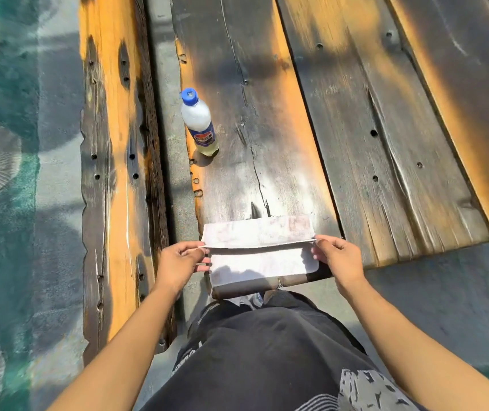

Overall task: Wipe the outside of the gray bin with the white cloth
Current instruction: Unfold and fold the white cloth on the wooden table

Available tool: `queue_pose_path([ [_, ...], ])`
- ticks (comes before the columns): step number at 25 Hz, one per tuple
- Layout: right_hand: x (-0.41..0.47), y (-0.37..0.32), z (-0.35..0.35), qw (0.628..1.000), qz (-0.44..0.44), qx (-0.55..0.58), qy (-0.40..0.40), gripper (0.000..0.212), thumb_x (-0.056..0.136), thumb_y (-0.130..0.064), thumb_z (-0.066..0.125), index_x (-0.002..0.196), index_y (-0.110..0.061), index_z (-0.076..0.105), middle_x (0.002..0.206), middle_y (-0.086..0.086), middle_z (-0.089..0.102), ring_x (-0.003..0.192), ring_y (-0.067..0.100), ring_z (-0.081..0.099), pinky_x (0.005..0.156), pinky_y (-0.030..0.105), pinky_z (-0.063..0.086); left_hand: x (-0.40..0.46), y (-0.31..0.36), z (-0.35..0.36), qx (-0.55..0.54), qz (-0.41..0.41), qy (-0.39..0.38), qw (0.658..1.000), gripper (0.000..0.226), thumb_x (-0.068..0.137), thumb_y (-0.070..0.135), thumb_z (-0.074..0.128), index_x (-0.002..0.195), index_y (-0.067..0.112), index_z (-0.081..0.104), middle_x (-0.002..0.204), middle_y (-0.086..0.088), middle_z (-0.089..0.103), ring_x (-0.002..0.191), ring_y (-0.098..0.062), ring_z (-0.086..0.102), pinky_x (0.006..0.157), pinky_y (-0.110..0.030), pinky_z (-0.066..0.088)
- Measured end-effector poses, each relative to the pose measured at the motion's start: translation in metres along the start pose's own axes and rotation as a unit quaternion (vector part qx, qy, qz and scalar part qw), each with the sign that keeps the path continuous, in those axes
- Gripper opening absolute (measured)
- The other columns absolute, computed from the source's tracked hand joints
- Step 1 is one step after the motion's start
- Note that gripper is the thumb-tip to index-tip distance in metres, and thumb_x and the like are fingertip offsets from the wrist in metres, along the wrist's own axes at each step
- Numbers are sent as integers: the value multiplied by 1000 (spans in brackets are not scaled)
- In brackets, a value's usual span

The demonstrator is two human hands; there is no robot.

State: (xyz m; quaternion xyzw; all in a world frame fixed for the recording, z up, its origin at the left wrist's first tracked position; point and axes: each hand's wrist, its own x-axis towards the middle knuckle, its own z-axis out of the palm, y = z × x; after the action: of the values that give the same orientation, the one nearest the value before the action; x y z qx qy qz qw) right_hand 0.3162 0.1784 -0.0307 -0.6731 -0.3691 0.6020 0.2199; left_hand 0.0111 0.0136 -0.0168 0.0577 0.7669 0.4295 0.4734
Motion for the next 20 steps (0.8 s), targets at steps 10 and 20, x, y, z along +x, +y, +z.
queue_pose_path([
  [10,-11,16,-7,999,32,-35,-6,14,95,8,59,102,1,70,76,12,68,50,5,68,56,17,58,-21,-37,9,-35,-45,33,998,10,92,0,67,96,-6,74,87,-21,77,67,-20,76,65,-29,64],
  [20,-6,25,-16,990,74,-119,6,20,90,4,68,108,-3,64,83,11,70,67,17,67,64,26,58,-22,-56,14,43,-85,66,993,11,92,-1,68,103,-1,67,92,-28,74,73,-27,71,66,-28,64],
])
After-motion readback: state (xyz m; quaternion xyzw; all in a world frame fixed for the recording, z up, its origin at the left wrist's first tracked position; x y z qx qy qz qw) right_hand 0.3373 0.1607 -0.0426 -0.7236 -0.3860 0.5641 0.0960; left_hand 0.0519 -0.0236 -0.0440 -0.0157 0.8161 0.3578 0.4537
